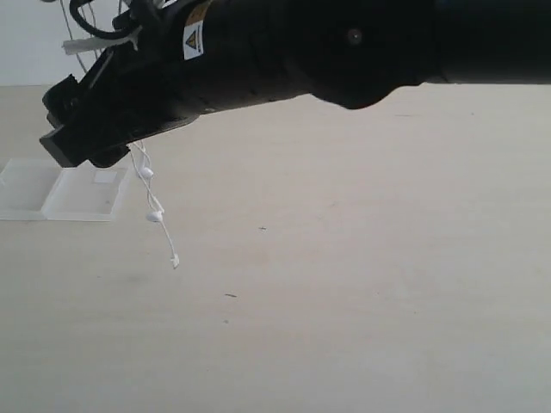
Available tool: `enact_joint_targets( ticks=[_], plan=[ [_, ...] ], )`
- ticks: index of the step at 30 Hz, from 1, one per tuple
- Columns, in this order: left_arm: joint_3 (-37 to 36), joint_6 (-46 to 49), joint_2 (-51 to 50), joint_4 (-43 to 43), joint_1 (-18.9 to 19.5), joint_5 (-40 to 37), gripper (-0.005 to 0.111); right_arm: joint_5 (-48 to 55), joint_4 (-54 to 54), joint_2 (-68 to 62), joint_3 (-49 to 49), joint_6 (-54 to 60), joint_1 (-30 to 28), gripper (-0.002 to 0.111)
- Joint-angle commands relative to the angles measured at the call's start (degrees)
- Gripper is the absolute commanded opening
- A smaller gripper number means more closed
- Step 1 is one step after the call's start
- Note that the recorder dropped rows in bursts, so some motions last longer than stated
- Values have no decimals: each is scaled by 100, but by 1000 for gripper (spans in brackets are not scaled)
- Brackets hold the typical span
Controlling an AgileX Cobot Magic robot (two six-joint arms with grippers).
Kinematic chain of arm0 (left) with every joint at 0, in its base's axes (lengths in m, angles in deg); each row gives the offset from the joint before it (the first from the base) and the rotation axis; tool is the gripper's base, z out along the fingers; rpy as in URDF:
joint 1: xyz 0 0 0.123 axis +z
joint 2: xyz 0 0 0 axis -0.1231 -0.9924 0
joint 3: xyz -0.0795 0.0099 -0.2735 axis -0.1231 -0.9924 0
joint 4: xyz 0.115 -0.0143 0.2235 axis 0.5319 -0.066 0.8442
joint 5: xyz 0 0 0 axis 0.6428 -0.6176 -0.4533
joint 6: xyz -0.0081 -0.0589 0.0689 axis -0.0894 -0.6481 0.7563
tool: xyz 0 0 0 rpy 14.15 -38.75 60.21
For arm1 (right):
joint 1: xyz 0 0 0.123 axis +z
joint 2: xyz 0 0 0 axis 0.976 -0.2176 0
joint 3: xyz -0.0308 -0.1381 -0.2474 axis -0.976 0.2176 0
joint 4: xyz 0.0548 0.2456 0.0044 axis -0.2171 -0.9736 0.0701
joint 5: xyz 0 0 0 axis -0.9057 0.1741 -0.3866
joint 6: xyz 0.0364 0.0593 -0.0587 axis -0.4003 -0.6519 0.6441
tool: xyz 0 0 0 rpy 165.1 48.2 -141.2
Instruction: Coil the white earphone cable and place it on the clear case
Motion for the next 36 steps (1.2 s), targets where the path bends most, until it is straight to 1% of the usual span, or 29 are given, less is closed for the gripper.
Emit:
enact_joint_targets(
  ticks=[1,4,11,16,19,23,32,34,36],
  plan=[
    [54,-19,13,-109,13,94,0,339,-22,337,-43,-76,16,80],
    [54,-19,13,-109,13,109,0,501,-10,459,-43,-202,16,80],
    [54,-19,13,-149,13,109,0,463,13,393,-43,-202,16,80],
    [54,-19,13,-310,13,120,0,135,94,360,-43,-165,16,80],
    [54,-19,13,-356,13,132,0,-105,445,256,-43,-167,16,80],
    [54,-19,13,-368,13,132,0,-148,674,25,-43,-182,16,80],
    [54,-19,13,-364,13,132,0,-355,690,-341,-43,-182,16,80],
    [54,-6,13,-364,13,132,0,-329,635,-341,-43,-237,16,80],
    [54,-6,13,-364,13,132,0,-55,581,-281,-43,-470,16,80]
  ],
)
